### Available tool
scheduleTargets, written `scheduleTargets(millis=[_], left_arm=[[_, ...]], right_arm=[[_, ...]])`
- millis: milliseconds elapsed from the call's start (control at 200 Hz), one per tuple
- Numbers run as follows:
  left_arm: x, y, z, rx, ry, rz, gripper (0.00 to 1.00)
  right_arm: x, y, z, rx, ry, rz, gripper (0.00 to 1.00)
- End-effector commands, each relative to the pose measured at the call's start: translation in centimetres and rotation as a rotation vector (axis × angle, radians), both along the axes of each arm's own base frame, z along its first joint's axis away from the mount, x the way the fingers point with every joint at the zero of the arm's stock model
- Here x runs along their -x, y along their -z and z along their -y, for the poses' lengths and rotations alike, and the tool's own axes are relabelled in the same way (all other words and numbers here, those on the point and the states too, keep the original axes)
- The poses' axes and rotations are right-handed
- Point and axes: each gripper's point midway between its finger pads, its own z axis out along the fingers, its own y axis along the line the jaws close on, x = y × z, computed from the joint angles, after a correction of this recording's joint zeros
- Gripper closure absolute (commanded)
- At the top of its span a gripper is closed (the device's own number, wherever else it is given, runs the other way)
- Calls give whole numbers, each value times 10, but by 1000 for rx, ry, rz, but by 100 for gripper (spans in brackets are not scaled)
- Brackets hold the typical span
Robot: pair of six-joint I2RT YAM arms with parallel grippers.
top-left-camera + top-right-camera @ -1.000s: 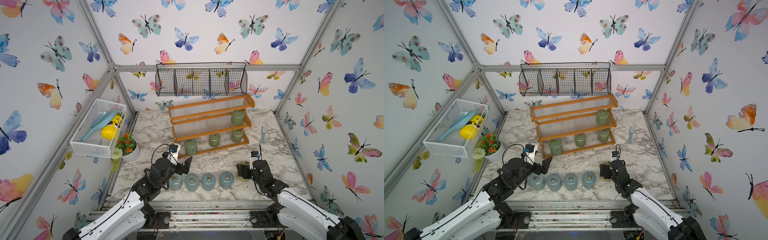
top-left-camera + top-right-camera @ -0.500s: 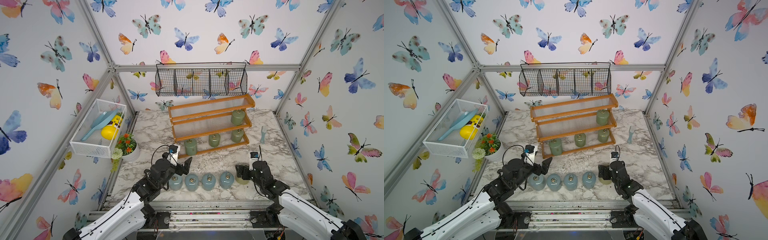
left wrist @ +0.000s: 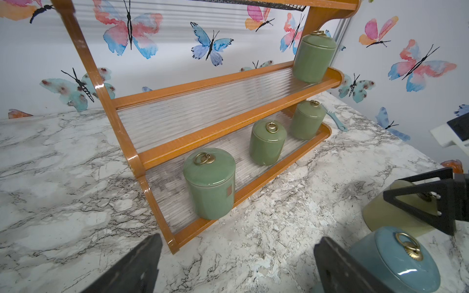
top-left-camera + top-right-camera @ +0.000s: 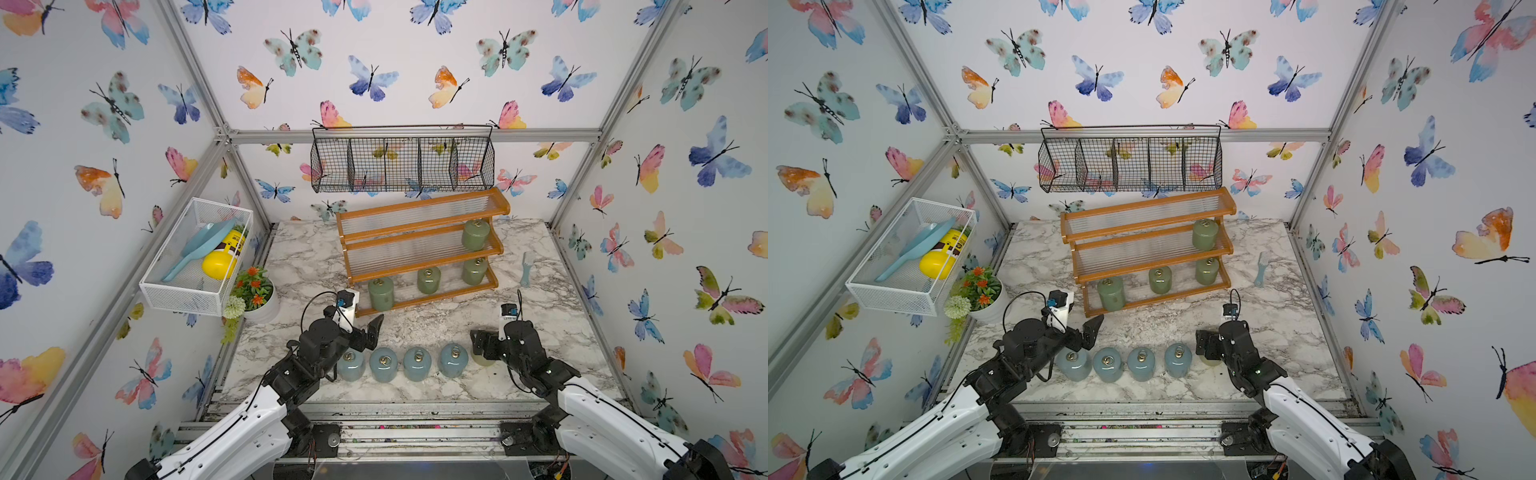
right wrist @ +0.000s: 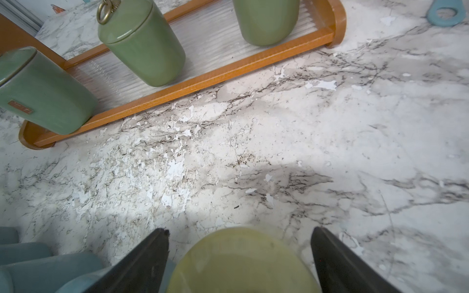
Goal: Remove the tea canisters from the shelf
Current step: Place the tea canister at the center of the board.
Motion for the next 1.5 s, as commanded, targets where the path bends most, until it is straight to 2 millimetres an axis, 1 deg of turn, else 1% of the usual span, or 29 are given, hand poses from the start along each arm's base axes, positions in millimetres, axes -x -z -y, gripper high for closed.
scheduleTargets(millis=[0,240,370,501,581,696,801,941,1016,1141,1316,1497], left_arm=[[-1,-2,-5,20,-24,10,2],[0,-1,-8,17,-34,12,1],[0,-2,-9,15,-33,16,2],[0,0,-8,14,-30,14,2],[0,1,-9,13,-30,14,2],[0,1,-9,13,-31,14,2],[0,1,-9,18,-30,16,2],[0,3,-10,17,-31,15,2],[0,3,-10,18,-32,16,1],[0,3,-10,22,-29,14,2],[-1,3,-6,27,-13,11,2],[0,3,3,26,31,4,1]], right_arm=[[0,-7,-6,-22,1,-41,6],[2,-10,-6,-1,30,-146,8],[12,-1,-3,21,47,-239,8],[27,12,10,52,103,-321,9],[26,8,11,29,127,-305,11],[27,5,20,38,182,-312,12],[32,11,24,50,215,-357,12],[47,25,32,94,247,-452,11],[51,27,33,85,254,-460,10],[53,20,33,44,262,-432,10],[54,14,37,45,269,-414,9],[39,-3,30,15,263,-353,7]])
